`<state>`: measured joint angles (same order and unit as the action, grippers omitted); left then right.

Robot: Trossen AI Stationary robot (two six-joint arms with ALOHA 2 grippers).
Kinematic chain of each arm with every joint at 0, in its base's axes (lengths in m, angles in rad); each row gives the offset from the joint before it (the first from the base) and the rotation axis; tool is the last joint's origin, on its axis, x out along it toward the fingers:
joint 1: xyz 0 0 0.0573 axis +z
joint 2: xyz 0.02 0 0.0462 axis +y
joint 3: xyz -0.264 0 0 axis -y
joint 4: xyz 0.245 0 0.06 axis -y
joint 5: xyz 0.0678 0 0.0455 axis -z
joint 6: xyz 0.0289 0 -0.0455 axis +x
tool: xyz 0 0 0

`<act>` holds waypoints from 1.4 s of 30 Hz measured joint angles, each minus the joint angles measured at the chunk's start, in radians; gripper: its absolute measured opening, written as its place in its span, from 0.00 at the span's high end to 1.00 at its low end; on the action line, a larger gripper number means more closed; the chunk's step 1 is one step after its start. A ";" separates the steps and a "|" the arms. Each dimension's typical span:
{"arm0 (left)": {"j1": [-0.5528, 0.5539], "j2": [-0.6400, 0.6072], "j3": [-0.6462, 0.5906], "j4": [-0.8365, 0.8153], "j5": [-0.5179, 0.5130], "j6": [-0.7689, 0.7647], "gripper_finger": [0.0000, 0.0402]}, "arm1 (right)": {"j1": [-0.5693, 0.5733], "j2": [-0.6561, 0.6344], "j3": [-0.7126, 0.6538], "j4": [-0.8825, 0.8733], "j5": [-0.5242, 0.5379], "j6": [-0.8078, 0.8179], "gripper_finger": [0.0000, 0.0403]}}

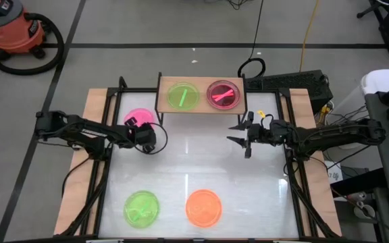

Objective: Place and stack plates onto a shelf
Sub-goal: Stack the top pink plate on the green plate on the shelf

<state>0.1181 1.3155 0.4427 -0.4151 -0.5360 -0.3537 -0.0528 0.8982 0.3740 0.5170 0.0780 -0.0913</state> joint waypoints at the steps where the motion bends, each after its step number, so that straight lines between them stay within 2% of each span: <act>1: -0.016 0.000 0.021 -0.030 0.000 -0.005 0.99 | 0.000 0.000 0.000 -0.001 0.000 0.000 0.60; 12: -0.230 -0.002 0.331 -0.459 -0.022 -0.178 0.99 | 0.000 0.000 0.000 -0.030 0.000 0.001 0.60; 19: -0.399 -0.002 0.492 -0.604 -0.116 -0.259 1.00 | 0.000 0.000 0.000 -0.029 0.000 0.001 0.60; 27: -0.552 -0.002 0.641 -0.628 -0.147 -0.229 1.00 | 0.000 0.000 0.000 -0.029 0.000 0.001 0.60; 31: -0.598 -0.002 0.723 -0.563 -0.248 -0.122 1.00 | 0.000 0.000 0.000 -0.028 0.001 0.001 0.60; 34: -0.577 -0.004 0.753 -0.451 -0.289 0.080 1.00 | 0.000 0.000 0.000 -0.015 0.005 0.001 0.60; 38: -0.467 -0.003 0.759 -0.276 -0.302 0.414 1.00 | 0.000 0.000 0.000 0.003 0.005 0.001 0.60; 40: -0.382 -0.003 0.759 -0.214 -0.297 0.534 1.00 | 0.000 0.000 0.000 0.014 0.005 0.001 0.60; 42: -0.284 -0.002 0.759 -0.158 -0.215 0.633 1.00 | 0.000 0.000 0.000 0.016 0.005 0.001 0.60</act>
<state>-0.1662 1.3140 1.2015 -0.5731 -0.7514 0.2790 -0.0526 0.8978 0.3740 0.5334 0.0826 -0.0901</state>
